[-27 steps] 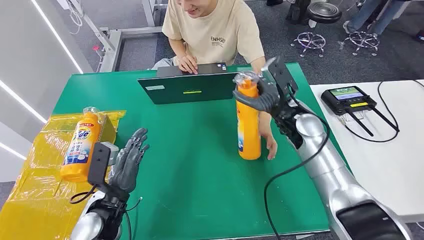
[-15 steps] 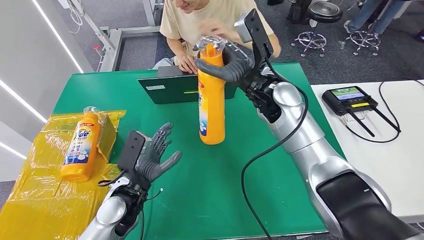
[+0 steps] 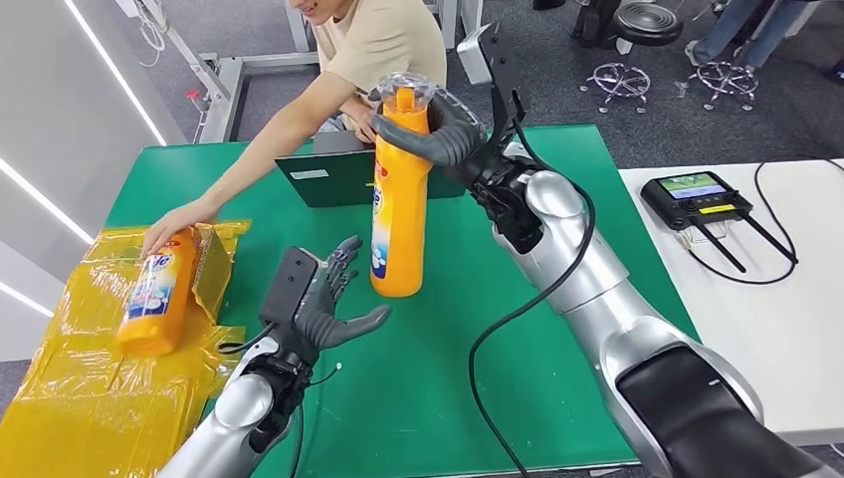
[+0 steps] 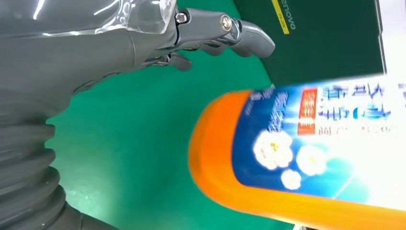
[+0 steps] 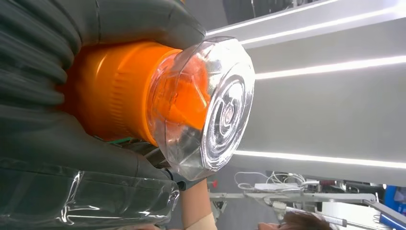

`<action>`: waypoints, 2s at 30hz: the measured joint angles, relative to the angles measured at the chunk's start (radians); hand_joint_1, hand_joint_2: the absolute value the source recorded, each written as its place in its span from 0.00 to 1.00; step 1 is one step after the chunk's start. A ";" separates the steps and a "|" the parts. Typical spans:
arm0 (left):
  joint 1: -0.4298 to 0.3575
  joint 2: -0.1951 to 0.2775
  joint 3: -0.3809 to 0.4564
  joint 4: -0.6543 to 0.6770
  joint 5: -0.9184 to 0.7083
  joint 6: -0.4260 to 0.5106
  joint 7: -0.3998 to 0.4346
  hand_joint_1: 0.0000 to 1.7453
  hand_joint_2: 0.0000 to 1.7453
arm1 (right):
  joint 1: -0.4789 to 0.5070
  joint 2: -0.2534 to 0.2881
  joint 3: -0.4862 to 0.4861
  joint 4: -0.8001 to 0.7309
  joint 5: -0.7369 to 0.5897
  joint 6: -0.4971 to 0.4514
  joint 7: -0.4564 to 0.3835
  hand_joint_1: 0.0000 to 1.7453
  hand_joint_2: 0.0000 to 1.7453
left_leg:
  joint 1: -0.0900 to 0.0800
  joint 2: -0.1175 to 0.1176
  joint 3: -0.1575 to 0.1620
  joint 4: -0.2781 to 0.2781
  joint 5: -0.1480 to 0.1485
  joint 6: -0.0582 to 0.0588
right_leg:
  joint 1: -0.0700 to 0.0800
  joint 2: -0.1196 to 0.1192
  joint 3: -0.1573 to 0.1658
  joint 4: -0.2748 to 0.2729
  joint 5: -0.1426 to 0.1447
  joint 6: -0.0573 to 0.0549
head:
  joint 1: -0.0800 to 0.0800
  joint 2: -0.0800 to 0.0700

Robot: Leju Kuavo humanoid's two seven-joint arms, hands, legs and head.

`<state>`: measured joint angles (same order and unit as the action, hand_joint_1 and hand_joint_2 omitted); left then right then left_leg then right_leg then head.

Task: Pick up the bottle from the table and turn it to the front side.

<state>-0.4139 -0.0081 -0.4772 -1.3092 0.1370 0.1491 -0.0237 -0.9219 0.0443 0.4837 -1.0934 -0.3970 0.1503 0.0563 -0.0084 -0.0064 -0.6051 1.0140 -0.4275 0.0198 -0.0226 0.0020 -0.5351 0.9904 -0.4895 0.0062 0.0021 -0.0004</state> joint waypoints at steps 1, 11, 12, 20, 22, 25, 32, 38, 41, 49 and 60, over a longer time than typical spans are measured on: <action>-0.002 -0.003 -0.002 0.005 0.000 0.002 -0.001 0.00 1.00 | 0.003 0.004 0.000 0.001 -0.004 0.000 -0.002 1.00 1.00 | 0.000 0.000 0.000 0.000 0.000 0.000 | 0.000 0.000 0.000 0.000 0.000 0.000 | 0.000 0.000; -0.006 -0.016 -0.014 0.027 0.011 0.016 0.003 0.00 1.00 | 0.035 0.068 0.006 -0.002 -0.038 0.025 -0.012 1.00 1.00 | 0.000 0.000 0.000 -0.001 0.000 0.000 | 0.000 0.000 0.000 0.000 0.000 0.000 | 0.000 0.000; -0.006 -0.016 -0.017 0.027 0.012 0.015 0.006 0.00 1.00 | 0.039 0.074 0.008 -0.004 -0.040 0.027 -0.012 1.00 1.00 | 0.000 0.000 0.000 -0.001 0.000 0.000 | 0.000 0.000 0.000 0.000 0.000 0.000 | 0.000 0.000; 0.011 -0.009 -0.026 0.021 0.018 0.030 0.022 1.00 1.00 | 0.072 0.096 0.016 -0.035 -0.043 0.039 -0.004 1.00 1.00 | 0.000 0.000 -0.001 -0.001 0.000 0.000 | 0.000 0.000 0.000 0.000 0.000 0.000 | 0.000 0.000; 0.030 -0.002 -0.026 0.007 0.018 0.038 0.015 1.00 1.00 | 0.080 0.100 0.021 -0.043 -0.042 0.045 0.002 1.00 1.00 | 0.000 0.000 -0.001 -0.001 0.000 0.000 | 0.000 0.000 0.000 0.000 0.000 0.000 | 0.000 0.000; 0.060 0.014 -0.026 -0.028 0.017 0.049 0.003 1.00 1.00 | 0.088 0.107 0.034 -0.055 -0.039 0.051 0.008 1.00 1.00 | 0.000 0.000 -0.001 -0.001 0.000 0.000 | 0.000 0.000 0.000 0.000 -0.001 0.000 | 0.000 0.000; 0.123 0.048 -0.023 -0.116 0.005 0.086 0.002 1.00 1.00 | 0.110 0.114 0.046 -0.089 -0.047 0.051 0.014 1.00 1.00 | 0.000 0.000 -0.001 -0.001 0.000 0.000 | 0.000 -0.001 0.000 0.000 -0.001 0.000 | 0.000 0.000; 0.190 0.072 0.015 -0.178 -0.020 0.123 -0.001 1.00 1.00 | 0.146 0.105 0.050 -0.136 0.036 0.037 0.021 0.00 0.00 | 0.000 0.000 -0.001 -0.001 0.000 0.000 | 0.000 0.000 0.000 0.000 -0.001 0.000 | 0.000 0.000; 0.251 0.087 0.070 -0.220 -0.078 0.180 -0.008 1.00 1.00 | 0.180 0.058 0.041 -0.198 0.157 0.044 0.028 0.00 0.00 | 0.000 0.000 -0.001 -0.001 0.000 0.000 | 0.000 -0.001 0.000 -0.001 -0.001 0.000 | 0.000 0.000; 0.412 0.106 0.257 -0.352 -0.161 0.227 -0.008 1.00 1.00 | 0.310 -0.074 -0.052 -0.378 0.295 0.080 0.020 0.00 0.00 | 0.000 0.000 -0.002 -0.001 -0.001 0.000 | 0.000 -0.001 -0.002 -0.002 -0.002 -0.001 | 0.000 0.000; 0.556 0.130 0.456 -0.430 -0.443 0.266 0.072 0.00 1.00 | 0.720 -0.332 -0.303 -0.679 0.325 -0.049 -0.151 0.00 0.00 | 0.000 -0.009 -0.003 -0.001 -0.005 0.002 | 0.000 -0.009 0.002 -0.005 -0.005 0.001 | 0.000 0.000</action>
<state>0.1418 0.1219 -0.0212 -1.7388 -0.3064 0.4152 0.0481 -0.2022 -0.2877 0.1811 -1.7727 -0.0720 0.1009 -0.0950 -0.0084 -0.0154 -0.6076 1.0128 -0.4323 0.0216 -0.0224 -0.0074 -0.5328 0.9854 -0.4950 0.0077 0.0023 -0.0004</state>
